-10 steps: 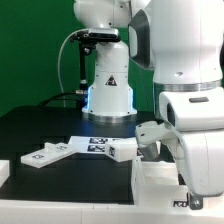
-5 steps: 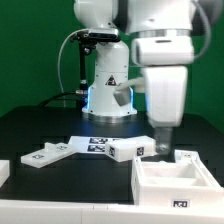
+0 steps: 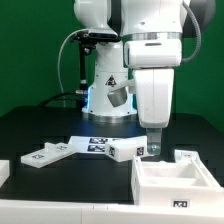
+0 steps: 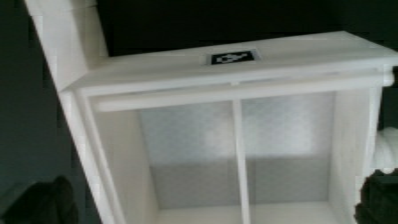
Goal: Assemble cabinet
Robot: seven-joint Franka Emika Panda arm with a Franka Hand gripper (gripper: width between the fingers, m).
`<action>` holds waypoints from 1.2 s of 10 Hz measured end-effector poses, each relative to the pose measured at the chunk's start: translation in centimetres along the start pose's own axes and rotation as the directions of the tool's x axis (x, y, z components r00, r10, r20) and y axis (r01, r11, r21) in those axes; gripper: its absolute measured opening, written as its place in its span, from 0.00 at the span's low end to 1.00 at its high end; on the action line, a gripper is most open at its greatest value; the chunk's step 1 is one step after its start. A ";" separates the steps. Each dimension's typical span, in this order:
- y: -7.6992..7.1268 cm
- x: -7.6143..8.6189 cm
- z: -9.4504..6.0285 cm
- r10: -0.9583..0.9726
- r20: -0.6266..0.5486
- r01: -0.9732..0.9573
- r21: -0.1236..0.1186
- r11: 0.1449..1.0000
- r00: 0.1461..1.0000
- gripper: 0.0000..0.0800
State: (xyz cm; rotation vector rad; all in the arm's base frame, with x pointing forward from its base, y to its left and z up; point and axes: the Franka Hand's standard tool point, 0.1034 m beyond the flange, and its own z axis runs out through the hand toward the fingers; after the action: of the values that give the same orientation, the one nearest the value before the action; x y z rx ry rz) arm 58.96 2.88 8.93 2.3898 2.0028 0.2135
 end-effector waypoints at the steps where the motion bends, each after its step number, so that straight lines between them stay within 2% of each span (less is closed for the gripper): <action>1: -1.3 -2.6 0.0 0.035 0.013 -0.034 -0.023 0.999 0.999 1.00; 2: -2.7 -5.6 -0.2 0.079 0.025 -0.078 -0.058 0.995 0.997 1.00; 3: -4.3 -8.5 0.1 0.125 0.037 -0.123 -0.061 0.991 0.991 1.00; 4: -5.0 -9.8 0.4 0.144 0.045 -0.142 -0.045 0.989 0.989 1.00; 7: -4.8 -9.4 0.4 0.143 0.042 -0.141 -0.047 0.989 0.989 1.00; 8: -5.0 -10.0 0.4 0.154 0.040 -0.152 -0.049 0.987 0.987 1.00; 9: -6.0 -12.6 0.7 0.222 0.034 -0.220 -0.054 0.974 0.975 1.00; 10: -7.3 -15.7 0.8 0.301 0.038 -0.300 -0.042 0.953 0.953 1.00; 11: -8.5 -18.1 1.0 0.386 0.049 -0.385 -0.027 0.922 0.921 1.00; 12: -9.6 -18.9 1.6 0.480 0.066 -0.482 0.009 0.876 0.875 1.00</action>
Offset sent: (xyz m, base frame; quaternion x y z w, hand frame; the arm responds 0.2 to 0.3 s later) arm -0.0592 -0.0545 -0.0210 0.0664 0.0419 -0.0013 0.9969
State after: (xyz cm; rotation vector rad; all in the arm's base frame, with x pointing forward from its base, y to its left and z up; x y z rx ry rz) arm 46.54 -13.80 4.63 2.8308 1.3529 0.1153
